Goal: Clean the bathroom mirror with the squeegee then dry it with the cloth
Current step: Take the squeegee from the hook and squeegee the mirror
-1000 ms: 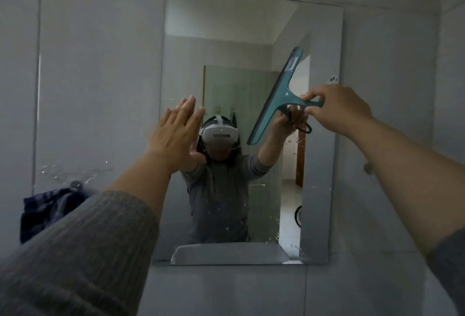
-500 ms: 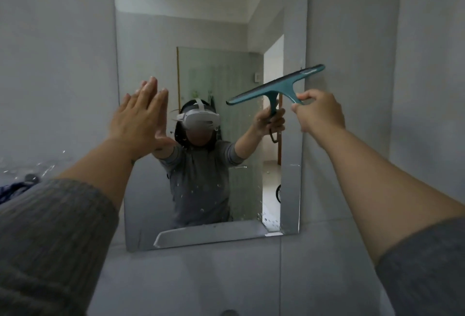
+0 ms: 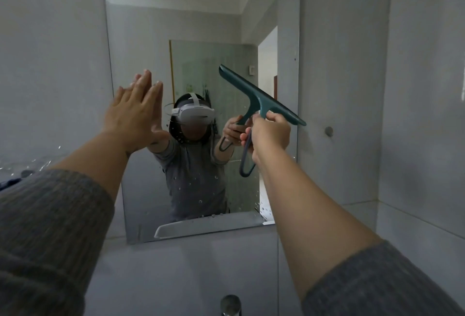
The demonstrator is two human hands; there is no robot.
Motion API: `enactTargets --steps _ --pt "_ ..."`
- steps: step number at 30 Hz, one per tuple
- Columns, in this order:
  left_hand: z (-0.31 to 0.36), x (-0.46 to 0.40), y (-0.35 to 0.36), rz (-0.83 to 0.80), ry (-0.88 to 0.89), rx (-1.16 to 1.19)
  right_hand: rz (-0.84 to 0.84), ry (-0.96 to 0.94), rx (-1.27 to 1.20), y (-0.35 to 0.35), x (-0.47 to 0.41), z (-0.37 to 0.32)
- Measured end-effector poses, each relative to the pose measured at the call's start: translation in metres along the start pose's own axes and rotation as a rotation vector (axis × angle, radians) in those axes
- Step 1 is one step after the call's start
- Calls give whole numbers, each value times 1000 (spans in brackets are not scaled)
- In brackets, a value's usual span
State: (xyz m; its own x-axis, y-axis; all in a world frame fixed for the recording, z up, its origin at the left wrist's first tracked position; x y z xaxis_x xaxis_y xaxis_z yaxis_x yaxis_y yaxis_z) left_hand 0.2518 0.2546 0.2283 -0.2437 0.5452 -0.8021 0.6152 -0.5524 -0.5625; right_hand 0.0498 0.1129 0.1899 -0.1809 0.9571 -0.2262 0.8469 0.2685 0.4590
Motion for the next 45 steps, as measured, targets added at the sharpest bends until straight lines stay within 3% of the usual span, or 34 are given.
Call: enactTargets --steps 11,20,28,36,45 --pt "-8 7 -22 185 -9 151 -22 135 -147 49 53 50" --pt "-21 16 -22 154 -60 171 -113 -15 25 69 68 78" --pt "-16 21 -13 109 -69 200 -321 -288 471 74 94 89" --pt "-10 35 8 68 -76 171 -515 -761 1223 46 73 54" --pt "0 53 35 -3 73 59 -501 -894 1547 1 33 16"
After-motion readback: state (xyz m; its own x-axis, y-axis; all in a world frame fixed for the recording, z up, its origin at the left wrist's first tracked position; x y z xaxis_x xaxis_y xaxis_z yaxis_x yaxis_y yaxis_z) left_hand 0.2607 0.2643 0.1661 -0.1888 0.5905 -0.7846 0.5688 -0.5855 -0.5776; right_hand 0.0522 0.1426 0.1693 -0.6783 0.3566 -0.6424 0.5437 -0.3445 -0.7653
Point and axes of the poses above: each hand's wrist, its own x-axis away from the middle knuckle, its own y-axis out of the palm, z = x × y, the point moved 2 cm from there along -x, towards the middle knuckle, and after that the axes turned 1 degree about x, right-handed, at the moved point
